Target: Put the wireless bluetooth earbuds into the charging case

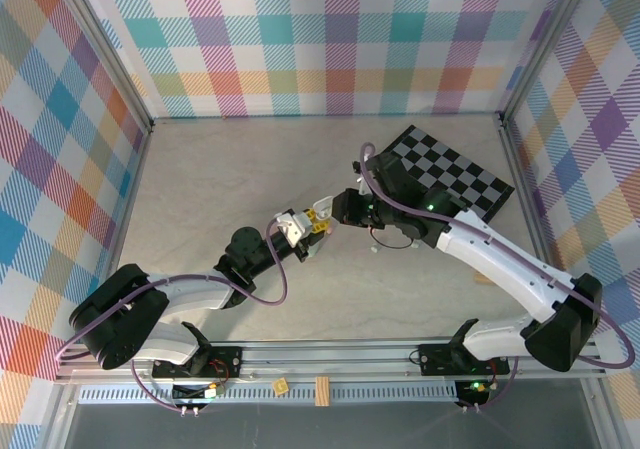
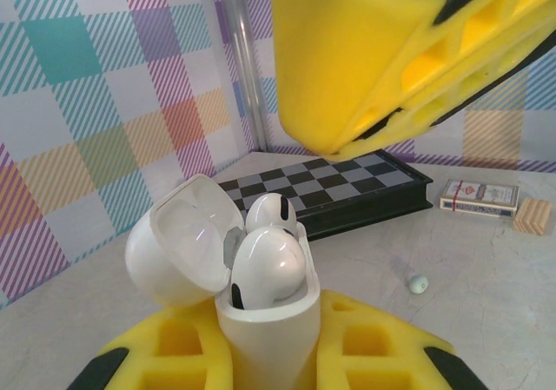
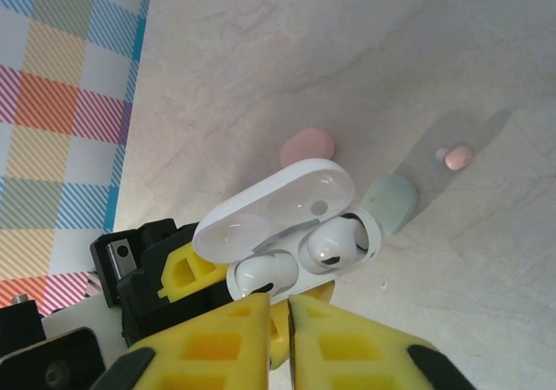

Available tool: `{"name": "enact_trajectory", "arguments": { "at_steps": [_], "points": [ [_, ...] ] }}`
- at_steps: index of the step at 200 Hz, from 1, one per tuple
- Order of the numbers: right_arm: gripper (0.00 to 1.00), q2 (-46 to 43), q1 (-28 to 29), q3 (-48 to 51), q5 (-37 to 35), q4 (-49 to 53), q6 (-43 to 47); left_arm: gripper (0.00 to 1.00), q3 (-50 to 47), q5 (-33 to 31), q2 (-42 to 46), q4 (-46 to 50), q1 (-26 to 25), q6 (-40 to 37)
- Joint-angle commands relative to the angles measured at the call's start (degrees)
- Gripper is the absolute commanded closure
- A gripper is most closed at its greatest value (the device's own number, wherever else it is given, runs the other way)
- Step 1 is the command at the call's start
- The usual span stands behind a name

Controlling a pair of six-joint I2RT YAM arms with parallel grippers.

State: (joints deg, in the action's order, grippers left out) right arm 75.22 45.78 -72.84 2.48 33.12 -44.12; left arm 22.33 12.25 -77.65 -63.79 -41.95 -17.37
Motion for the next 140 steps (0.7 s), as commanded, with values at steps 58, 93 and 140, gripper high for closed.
{"name": "enact_trajectory", "arguments": {
  "at_steps": [58, 93, 140],
  "points": [
    [0.91, 4.7, -0.2, -0.4, 10.2, -3.0, -0.2, 0.98, 1.0, 2.4, -0.2, -2.3, 0.6, 0.8],
    [0.89, 1.5, -0.2, -0.4, 6.7, -1.9, 2.2, 0.98, 0.7, 2.2, 0.0, -2.3, 0.6, 0.8],
    [0.54, -2.9, -1.5, 0.8, -1.3, -1.3, 4.2, 0.98, -1.2, 7.0, -1.3, -5.4, 2.6, -1.7]
  ]
}}
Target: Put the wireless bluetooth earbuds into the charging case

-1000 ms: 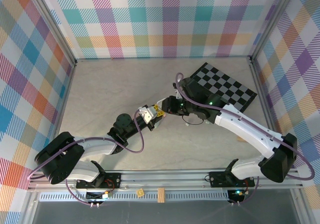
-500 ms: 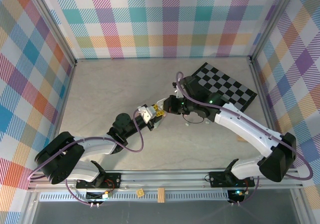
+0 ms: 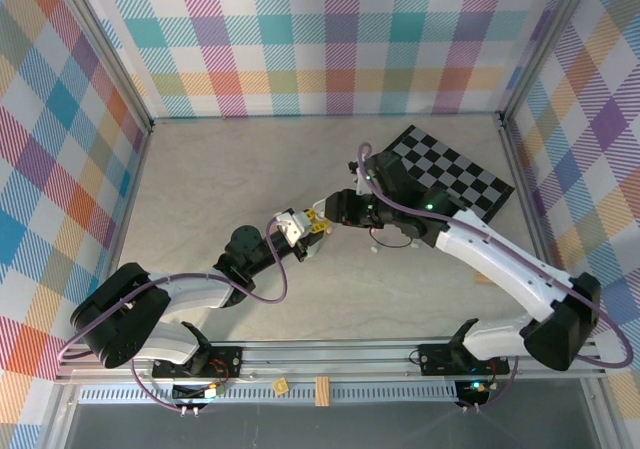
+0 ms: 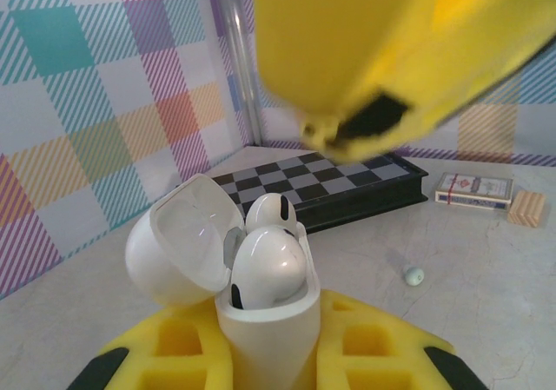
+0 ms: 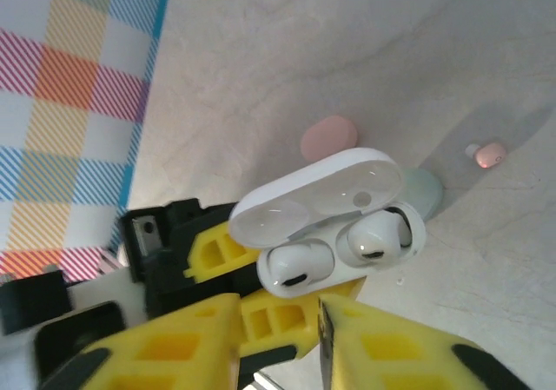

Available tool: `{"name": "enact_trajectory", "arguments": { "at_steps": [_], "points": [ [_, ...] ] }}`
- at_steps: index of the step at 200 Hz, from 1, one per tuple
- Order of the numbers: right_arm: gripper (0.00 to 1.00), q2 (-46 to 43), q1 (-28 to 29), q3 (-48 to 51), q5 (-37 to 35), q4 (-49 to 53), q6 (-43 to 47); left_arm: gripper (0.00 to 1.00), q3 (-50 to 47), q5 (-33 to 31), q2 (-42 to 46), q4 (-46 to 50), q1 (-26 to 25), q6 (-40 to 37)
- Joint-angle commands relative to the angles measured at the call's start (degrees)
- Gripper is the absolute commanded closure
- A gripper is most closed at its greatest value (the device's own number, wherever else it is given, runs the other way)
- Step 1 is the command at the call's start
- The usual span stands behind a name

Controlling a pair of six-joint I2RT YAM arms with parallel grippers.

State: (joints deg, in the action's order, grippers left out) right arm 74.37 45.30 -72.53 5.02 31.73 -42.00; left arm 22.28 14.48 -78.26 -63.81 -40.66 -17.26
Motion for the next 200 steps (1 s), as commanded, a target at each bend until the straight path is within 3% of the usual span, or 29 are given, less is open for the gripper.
{"name": "enact_trajectory", "arguments": {
  "at_steps": [1, 22, 40, 73, 125, 175, 200],
  "points": [
    [0.53, -2.0, -1.1, 0.4, -3.8, 0.2, 2.2, 0.98, -1.2, 5.0, -0.7, -5.5, 1.3, -2.0],
    [0.37, -0.1, -2.0, -2.4, -5.1, 2.5, 4.6, 0.97, -2.1, 11.0, -1.3, -8.1, 2.3, -4.6],
    [0.31, 2.3, -2.8, -5.3, -5.7, 4.5, 6.9, 0.97, -1.9, 15.0, -1.2, -8.5, 3.0, -5.5],
    [0.3, 6.9, -3.6, -9.6, -4.4, 8.0, 10.3, 0.96, -0.5, 17.8, 0.5, -2.6, 3.0, -7.4],
    [0.28, 11.8, -3.6, -13.3, -4.0, 13.8, 16.1, 0.96, 0.9, 16.8, 2.6, 1.7, 3.0, -7.7],
    [0.24, 11.4, -3.7, -12.9, -3.6, 18.8, 21.9, 0.96, 1.0, 15.5, 3.1, 1.9, 3.0, -7.0],
    [0.21, 9.4, -3.6, -11.4, 1.1, 19.9, 27.6, 0.96, 0.5, 14.0, 3.7, 2.0, 3.1, -7.0]
  ]
}}
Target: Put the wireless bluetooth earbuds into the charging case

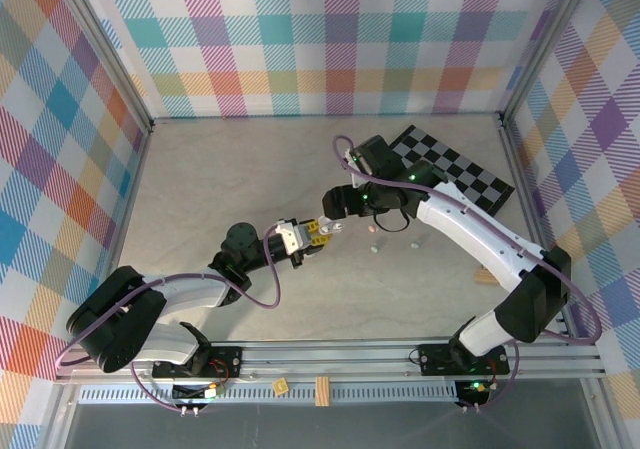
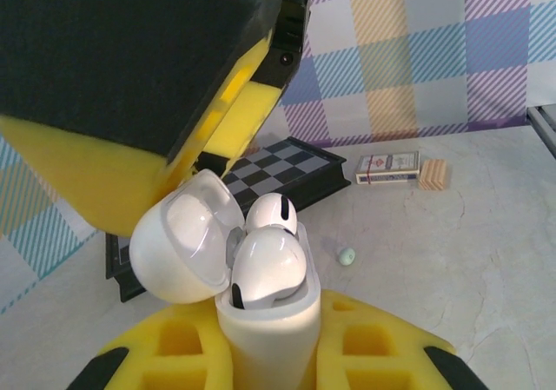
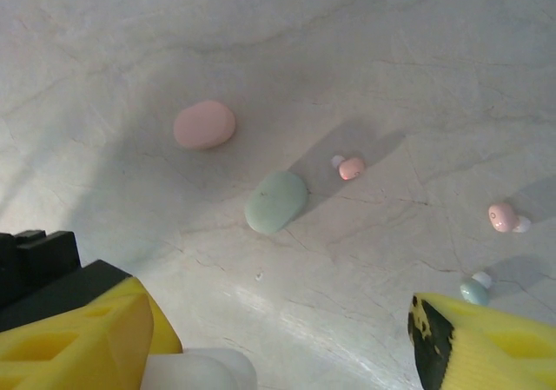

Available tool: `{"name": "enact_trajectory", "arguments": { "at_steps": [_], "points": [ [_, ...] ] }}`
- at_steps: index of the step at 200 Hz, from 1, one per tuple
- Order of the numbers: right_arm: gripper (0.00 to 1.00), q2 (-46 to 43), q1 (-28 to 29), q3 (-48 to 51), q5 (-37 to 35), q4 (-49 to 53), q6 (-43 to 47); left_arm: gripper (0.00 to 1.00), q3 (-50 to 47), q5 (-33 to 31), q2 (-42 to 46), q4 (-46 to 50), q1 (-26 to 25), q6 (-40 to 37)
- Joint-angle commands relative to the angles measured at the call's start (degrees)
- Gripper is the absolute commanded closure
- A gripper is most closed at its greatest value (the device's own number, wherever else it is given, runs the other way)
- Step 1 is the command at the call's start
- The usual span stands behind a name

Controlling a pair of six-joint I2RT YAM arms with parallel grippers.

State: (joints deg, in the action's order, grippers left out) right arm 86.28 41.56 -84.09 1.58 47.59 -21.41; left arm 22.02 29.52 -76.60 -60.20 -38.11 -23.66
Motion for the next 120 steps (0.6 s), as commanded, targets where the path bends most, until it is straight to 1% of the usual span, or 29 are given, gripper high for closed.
{"name": "enact_trajectory", "arguments": {
  "at_steps": [1, 43, 57, 72, 83, 100, 109, 120],
  "points": [
    [0.21, -2.6, 0.1, 0.2, 4.6, 4.1, 7.2, 0.96, 0.7, -1.0, 2.1, -1.5, 0.5, -0.5],
    [0.17, -5.9, 0.1, 2.2, 5.8, 5.9, 14.5, 0.96, 1.0, -1.1, 4.0, 1.2, 0.7, -0.6],
    [0.13, -8.1, 0.1, 3.0, 4.9, 4.8, 19.8, 0.96, 1.3, 0.1, 5.2, 3.7, 0.7, -1.1],
    [0.1, -11.5, 0.1, 5.4, 4.7, 1.3, 26.4, 0.96, 2.0, 2.3, 7.0, 8.0, 0.8, -2.3],
    [0.09, -14.5, 0.2, 8.0, 8.1, -1.4, 35.8, 0.96, 2.8, 4.5, 8.5, 12.4, 0.8, -3.4],
    [0.1, -19.1, 1.1, 13.4, 16.7, -3.8, 54.7, 0.96, 4.4, 7.1, 10.7, 19.5, 1.0, -5.5],
    [0.1, -21.0, 2.4, 15.8, 17.7, -4.5, 63.3, 0.96, 5.1, 8.0, 11.8, 22.4, 0.9, -6.3],
    [0.12, -21.9, 3.2, 17.0, 17.4, -6.0, 68.3, 0.96, 5.8, 9.0, 12.9, 25.2, 0.9, -7.0]
  ]
}}
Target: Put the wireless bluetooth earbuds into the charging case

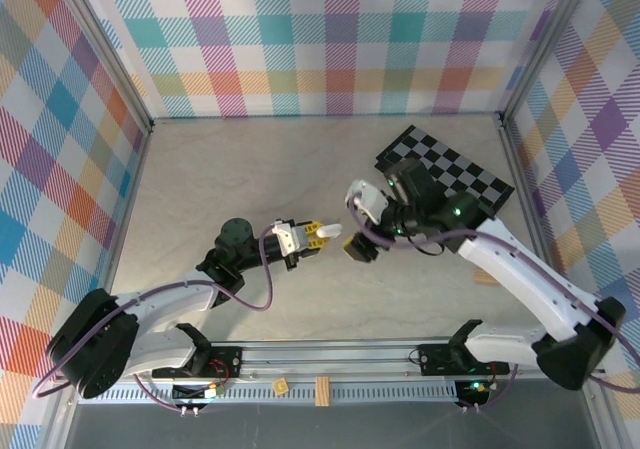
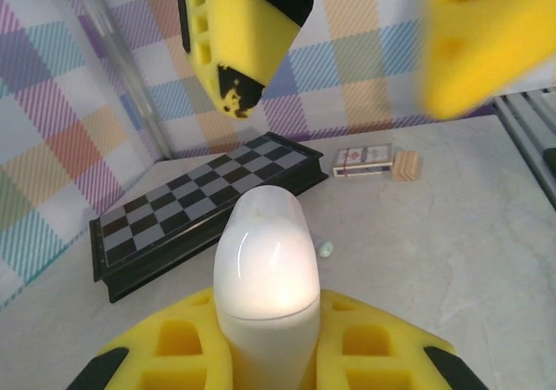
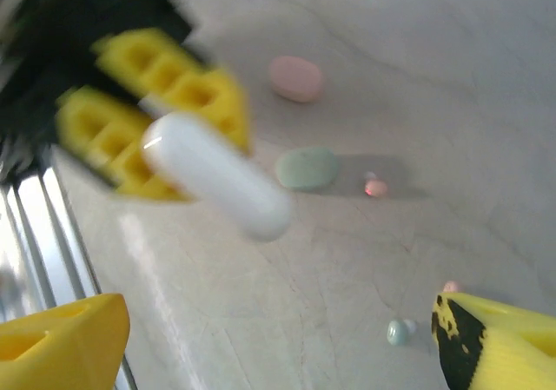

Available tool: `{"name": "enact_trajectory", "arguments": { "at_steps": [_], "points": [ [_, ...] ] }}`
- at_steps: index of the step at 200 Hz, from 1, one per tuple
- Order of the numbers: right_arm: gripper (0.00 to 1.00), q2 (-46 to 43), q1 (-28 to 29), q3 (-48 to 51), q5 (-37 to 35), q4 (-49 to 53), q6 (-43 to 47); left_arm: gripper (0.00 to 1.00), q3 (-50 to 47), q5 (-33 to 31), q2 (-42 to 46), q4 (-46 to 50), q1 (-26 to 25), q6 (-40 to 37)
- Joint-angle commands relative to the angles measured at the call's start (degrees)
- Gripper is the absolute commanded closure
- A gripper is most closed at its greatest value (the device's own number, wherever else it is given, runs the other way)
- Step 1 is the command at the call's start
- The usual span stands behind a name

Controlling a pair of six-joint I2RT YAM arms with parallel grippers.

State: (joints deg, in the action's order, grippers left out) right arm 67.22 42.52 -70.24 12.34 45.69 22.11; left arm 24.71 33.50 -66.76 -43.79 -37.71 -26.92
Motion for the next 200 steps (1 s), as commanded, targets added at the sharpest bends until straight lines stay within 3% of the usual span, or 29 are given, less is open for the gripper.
{"name": "enact_trajectory", "arguments": {
  "at_steps": [1, 37, 80, 110, 138, 162, 188, 200],
  "points": [
    [0.13, -2.8, 2.2, 3.2, 6.6, -4.2, 25.1, 0.96, 3.2, 5.1, 3.2, 9.1, 0.5, -3.8],
    [0.25, 0.0, 3.0, 0.6, 5.7, -3.6, 31.0, 0.96, 5.0, 7.0, 6.2, 16.1, 0.5, -5.4],
    [0.4, 4.4, 3.2, -1.0, 7.0, -4.7, 31.0, 0.96, 5.4, 7.5, 7.7, 17.7, 0.5, -5.2],
    [0.57, 6.0, 3.2, -1.5, 8.6, -5.4, 30.1, 0.96, 5.5, 7.8, 7.7, 18.2, 0.5, -5.2],
    [0.58, 5.9, 3.2, -0.8, 8.8, -5.5, 29.8, 0.96, 5.6, 8.0, 7.5, 17.3, 0.5, -4.7],
    [0.68, 6.2, 3.2, -0.7, 9.1, -4.5, 29.5, 0.96, 5.6, 8.1, 7.5, 16.8, 0.5, -4.3],
    [0.68, 6.1, 3.3, -0.2, 9.5, -4.6, 29.2, 0.96, 5.5, 8.1, 7.5, 16.1, 0.5, -3.6],
    [0.63, 6.3, 3.2, -0.2, 9.7, -4.6, 29.0, 0.96, 5.5, 8.0, 7.5, 15.7, 0.5, -3.3]
  ]
}}
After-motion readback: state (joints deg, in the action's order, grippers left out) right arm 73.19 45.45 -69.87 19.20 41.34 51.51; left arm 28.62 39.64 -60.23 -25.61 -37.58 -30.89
